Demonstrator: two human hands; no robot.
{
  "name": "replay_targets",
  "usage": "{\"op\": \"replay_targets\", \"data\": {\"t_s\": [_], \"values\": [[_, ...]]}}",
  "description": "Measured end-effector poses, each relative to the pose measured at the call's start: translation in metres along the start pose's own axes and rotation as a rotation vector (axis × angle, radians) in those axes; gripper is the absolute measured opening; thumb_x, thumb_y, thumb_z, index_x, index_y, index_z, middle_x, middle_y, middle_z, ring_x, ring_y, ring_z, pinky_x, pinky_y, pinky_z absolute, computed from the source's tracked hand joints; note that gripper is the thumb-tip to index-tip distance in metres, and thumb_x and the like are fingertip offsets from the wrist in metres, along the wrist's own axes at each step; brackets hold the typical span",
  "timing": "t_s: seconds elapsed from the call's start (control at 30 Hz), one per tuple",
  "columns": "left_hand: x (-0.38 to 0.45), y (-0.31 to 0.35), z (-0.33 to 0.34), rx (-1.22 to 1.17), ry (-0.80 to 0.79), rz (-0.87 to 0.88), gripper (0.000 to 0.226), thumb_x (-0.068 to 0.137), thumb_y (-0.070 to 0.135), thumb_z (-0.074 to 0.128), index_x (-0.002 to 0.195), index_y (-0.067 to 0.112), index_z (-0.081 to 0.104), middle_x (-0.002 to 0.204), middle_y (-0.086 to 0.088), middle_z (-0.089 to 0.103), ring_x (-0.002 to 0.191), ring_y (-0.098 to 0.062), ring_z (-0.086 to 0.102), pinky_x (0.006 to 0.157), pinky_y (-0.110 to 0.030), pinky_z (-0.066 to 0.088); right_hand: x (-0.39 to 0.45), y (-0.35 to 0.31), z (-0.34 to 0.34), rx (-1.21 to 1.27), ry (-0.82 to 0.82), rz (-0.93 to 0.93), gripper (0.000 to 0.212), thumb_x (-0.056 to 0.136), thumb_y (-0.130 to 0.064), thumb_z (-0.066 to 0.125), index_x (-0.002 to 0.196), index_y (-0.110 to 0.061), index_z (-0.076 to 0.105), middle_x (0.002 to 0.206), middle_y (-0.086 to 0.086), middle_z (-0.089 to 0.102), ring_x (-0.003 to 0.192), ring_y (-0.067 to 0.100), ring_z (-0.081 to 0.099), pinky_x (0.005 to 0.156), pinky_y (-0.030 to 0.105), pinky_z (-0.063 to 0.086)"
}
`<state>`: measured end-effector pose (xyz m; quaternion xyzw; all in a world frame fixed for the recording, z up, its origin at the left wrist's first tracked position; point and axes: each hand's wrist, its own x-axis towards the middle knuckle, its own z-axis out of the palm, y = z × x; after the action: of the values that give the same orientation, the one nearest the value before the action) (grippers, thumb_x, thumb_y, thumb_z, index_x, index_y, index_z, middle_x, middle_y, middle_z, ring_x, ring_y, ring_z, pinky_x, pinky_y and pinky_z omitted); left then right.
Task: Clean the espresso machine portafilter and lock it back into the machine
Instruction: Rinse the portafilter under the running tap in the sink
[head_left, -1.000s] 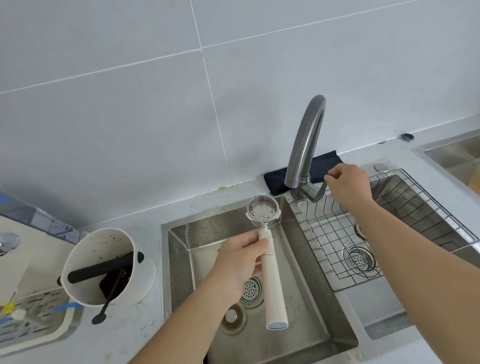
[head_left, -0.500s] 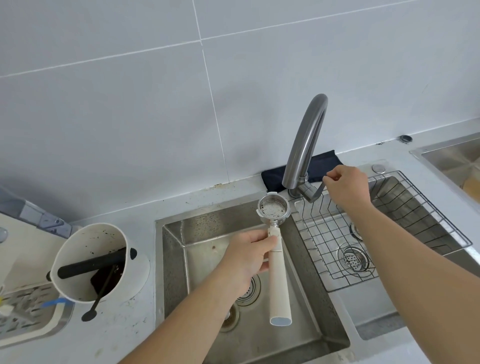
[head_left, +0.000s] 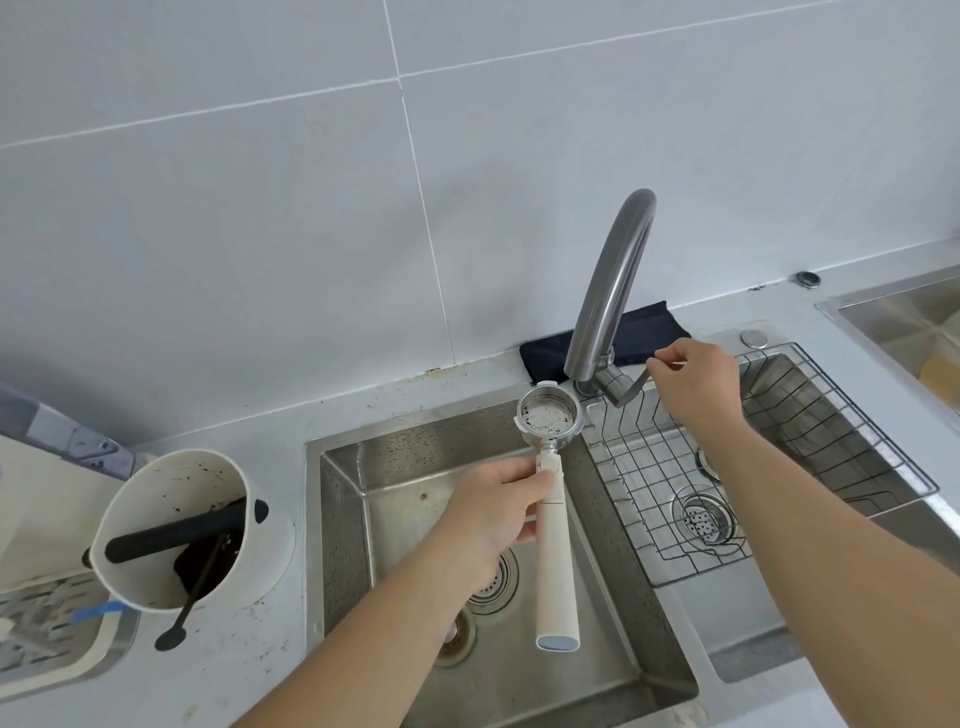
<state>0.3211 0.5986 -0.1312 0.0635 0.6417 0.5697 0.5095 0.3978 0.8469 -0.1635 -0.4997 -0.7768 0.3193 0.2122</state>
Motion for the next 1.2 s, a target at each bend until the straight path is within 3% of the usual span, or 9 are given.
{"op": "replay_targets", "data": {"t_s": [0.23,0.5,0.8,0.97,1.2], "values": [[0.001,0.0014,-0.003,0.035,-0.003,0.02,0.013,0.09,0.013,0.065,0.094,0.016,0.076,0.079,0.002,0.072,0.073,-0.014,0.066,0.075,-0.034,0.055,-0.0018,0.0028,0.0,0.005,0.006,0.006,0.011,0.091,-0.019,0.063,0.092,-0.012,0.07,0.08,0.005,0.068,0.057,0.019,0.057,0.057,0.026,0.048],[0.0008,0.0029,-0.0031,0.033,-0.021,0.04,0.014,0.089,0.01,0.065,0.092,0.018,0.076,0.08,0.002,0.072,0.074,-0.015,0.066,0.069,-0.03,0.055,-0.0043,0.0052,0.001,0.007,0.017,0.003,0.013,0.091,-0.019,0.063,0.092,-0.01,0.071,0.081,0.006,0.07,0.073,0.029,0.066,0.07,0.039,0.058],[0.0016,0.0036,-0.0025,0.029,-0.026,0.052,0.016,0.089,0.01,0.065,0.096,0.02,0.076,0.084,0.003,0.074,0.076,-0.013,0.067,0.067,-0.027,0.055,-0.0087,0.0039,-0.0005,0.003,0.023,0.004,0.012,0.093,-0.019,0.063,0.09,-0.009,0.07,0.076,0.004,0.065,0.066,0.021,0.059,0.055,0.023,0.043],[0.003,0.0016,-0.0009,0.021,-0.041,0.048,0.017,0.089,0.01,0.065,0.094,0.022,0.076,0.087,0.001,0.074,0.078,-0.015,0.067,0.071,-0.03,0.056,-0.0092,0.0039,-0.0017,0.014,0.023,0.007,0.014,0.093,-0.02,0.063,0.093,-0.009,0.071,0.078,0.003,0.066,0.069,0.023,0.062,0.066,0.034,0.054],[0.0051,0.0029,0.0058,-0.009,-0.123,0.027,0.016,0.093,0.012,0.061,0.095,0.017,0.076,0.088,-0.002,0.072,0.078,-0.016,0.064,0.074,-0.032,0.052,-0.0086,0.0051,-0.002,0.02,0.022,0.003,0.014,0.093,-0.02,0.063,0.092,-0.009,0.071,0.085,0.005,0.07,0.076,0.025,0.066,0.07,0.036,0.056]]}}
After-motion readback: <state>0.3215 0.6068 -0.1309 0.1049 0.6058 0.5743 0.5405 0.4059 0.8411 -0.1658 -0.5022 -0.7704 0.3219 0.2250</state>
